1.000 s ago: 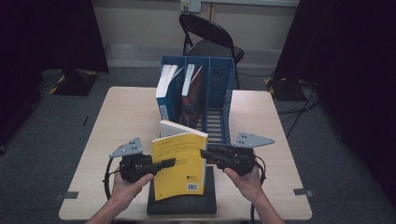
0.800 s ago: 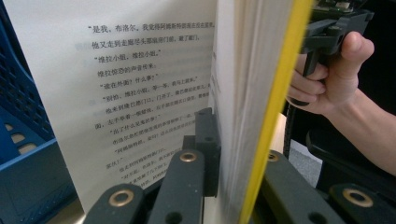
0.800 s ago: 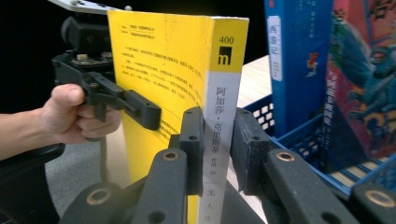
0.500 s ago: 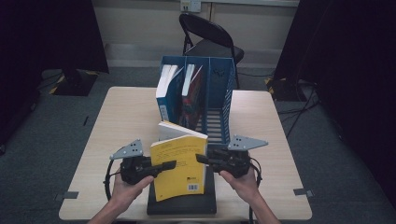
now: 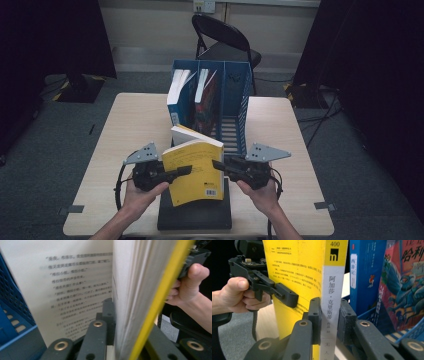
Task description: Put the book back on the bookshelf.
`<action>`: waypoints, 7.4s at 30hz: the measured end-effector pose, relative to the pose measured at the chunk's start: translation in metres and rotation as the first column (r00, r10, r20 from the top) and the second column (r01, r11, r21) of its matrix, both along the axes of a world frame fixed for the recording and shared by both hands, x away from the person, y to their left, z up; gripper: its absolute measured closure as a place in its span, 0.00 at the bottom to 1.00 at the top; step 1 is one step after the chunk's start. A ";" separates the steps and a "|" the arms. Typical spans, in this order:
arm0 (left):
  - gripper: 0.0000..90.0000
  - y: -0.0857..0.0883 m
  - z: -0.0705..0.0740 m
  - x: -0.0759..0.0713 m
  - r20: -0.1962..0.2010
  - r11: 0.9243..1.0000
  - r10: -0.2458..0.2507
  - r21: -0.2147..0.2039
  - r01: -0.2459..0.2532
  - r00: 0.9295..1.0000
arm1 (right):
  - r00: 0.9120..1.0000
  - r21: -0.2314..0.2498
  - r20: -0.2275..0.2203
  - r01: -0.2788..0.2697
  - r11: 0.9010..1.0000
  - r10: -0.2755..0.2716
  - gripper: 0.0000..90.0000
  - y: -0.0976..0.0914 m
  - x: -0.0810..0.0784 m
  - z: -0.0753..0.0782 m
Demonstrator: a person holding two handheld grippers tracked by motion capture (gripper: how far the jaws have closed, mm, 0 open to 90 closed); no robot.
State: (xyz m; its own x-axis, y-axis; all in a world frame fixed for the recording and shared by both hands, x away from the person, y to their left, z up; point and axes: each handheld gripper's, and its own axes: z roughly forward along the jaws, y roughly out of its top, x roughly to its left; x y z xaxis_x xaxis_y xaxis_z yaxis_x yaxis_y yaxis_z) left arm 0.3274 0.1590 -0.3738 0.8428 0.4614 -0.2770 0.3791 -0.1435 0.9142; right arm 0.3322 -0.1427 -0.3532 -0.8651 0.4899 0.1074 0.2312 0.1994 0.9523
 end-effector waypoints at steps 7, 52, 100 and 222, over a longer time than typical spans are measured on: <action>0.84 -0.002 -0.004 -0.004 -0.003 1.000 -0.014 -0.005 0.014 1.000 | 0.999 -0.037 -0.028 -0.032 0.999 0.031 0.79 0.001 -0.006 -0.007; 0.49 0.010 -0.041 0.002 -0.025 0.983 0.092 0.164 -0.087 0.995 | 0.994 -0.076 -0.063 -0.099 0.992 0.095 0.76 0.030 -0.003 -0.024; 0.19 0.072 -0.071 0.002 -0.054 0.886 0.387 0.299 -0.355 0.921 | 0.998 -0.074 -0.057 0.017 0.997 -0.022 0.84 0.007 -0.006 -0.018; 0.18 0.077 -0.078 0.005 -0.072 0.882 0.384 0.323 -0.343 0.920 | 0.832 -0.119 -0.008 0.550 0.826 -0.555 0.84 0.048 0.148 0.041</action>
State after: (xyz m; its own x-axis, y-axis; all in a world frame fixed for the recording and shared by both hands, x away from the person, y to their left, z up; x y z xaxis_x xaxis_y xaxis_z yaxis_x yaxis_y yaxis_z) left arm 0.3324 0.2361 -0.4522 0.5653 0.8066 -0.1728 0.5698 -0.2304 0.7888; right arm 0.4804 -0.0947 -0.3126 -0.4421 0.8952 0.0558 0.3714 0.1262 0.9198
